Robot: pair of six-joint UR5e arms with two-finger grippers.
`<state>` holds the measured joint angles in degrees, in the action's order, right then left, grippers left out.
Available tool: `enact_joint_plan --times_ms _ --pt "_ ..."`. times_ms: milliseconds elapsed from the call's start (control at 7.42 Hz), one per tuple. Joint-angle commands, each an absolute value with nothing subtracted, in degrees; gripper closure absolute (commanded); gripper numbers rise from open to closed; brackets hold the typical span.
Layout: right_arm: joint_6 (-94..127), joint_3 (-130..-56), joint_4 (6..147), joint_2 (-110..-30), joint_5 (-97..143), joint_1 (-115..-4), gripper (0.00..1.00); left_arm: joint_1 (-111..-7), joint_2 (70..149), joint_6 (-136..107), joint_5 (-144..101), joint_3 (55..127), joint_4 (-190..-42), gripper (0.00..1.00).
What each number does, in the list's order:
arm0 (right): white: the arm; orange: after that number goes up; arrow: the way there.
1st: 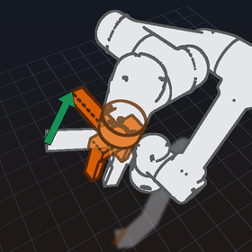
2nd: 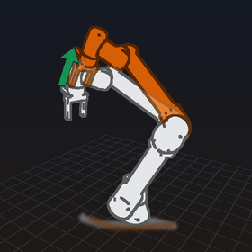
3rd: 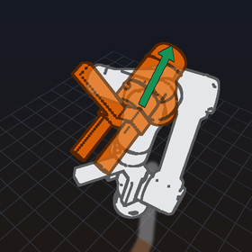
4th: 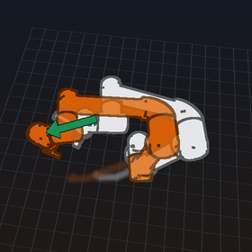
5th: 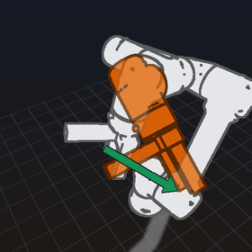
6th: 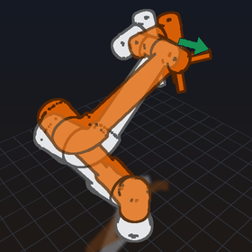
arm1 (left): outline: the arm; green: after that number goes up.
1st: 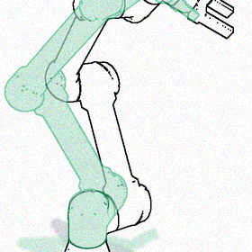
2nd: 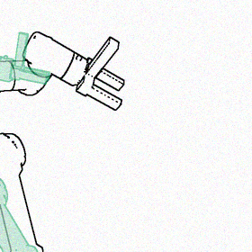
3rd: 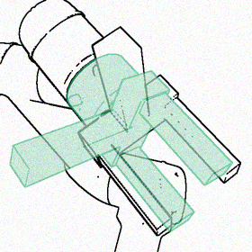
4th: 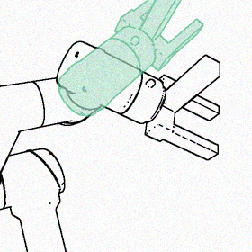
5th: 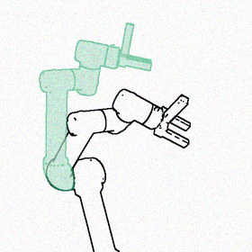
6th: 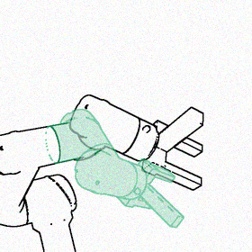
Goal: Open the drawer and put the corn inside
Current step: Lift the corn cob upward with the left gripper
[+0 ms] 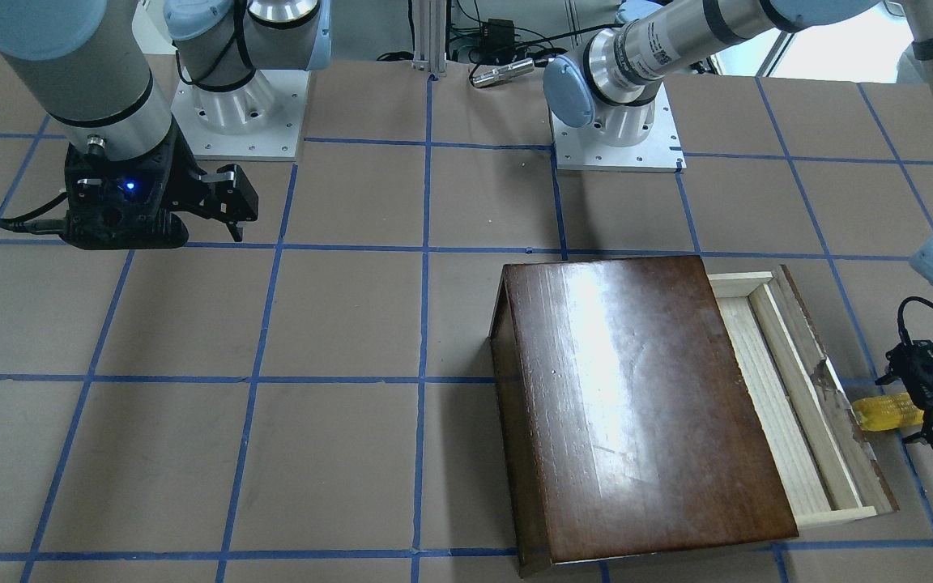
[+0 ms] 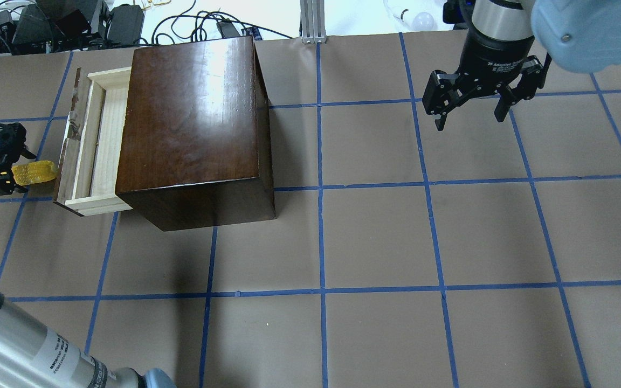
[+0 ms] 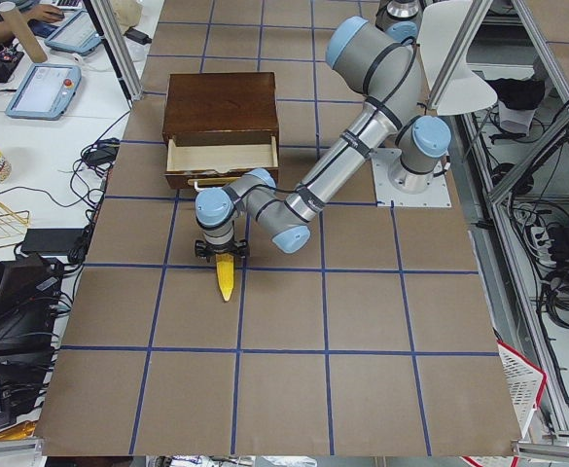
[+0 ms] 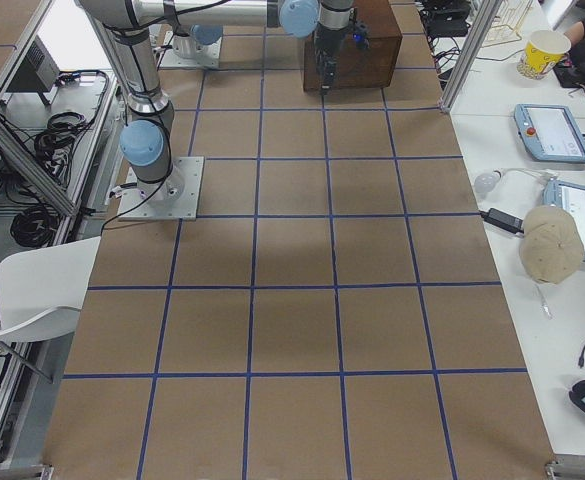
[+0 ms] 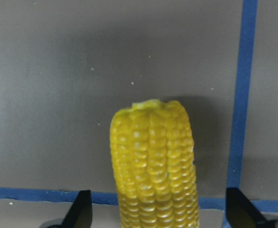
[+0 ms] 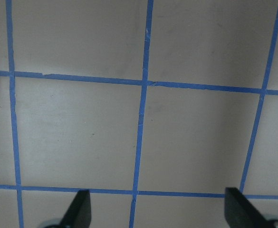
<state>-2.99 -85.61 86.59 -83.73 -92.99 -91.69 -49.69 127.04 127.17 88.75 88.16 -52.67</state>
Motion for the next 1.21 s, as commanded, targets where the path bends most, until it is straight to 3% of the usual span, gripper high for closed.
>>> enact_joint_plan --times_ms 0,404,1079 --pt "-2.99 -85.61 86.57 -83.76 -92.99 -91.67 0.0 -49.75 127.7 126.74 89.21 88.5 -47.93 0.75" --pt "-2.99 -85.61 86.57 -83.76 -92.99 -91.76 0.0 -49.75 127.53 127.27 89.03 88.51 -47.9 1.0" --pt "-2.99 -85.61 86.66 -83.76 -92.99 -91.67 0.0 -50.01 119.74 121.83 88.59 87.28 -60.26 1.0"
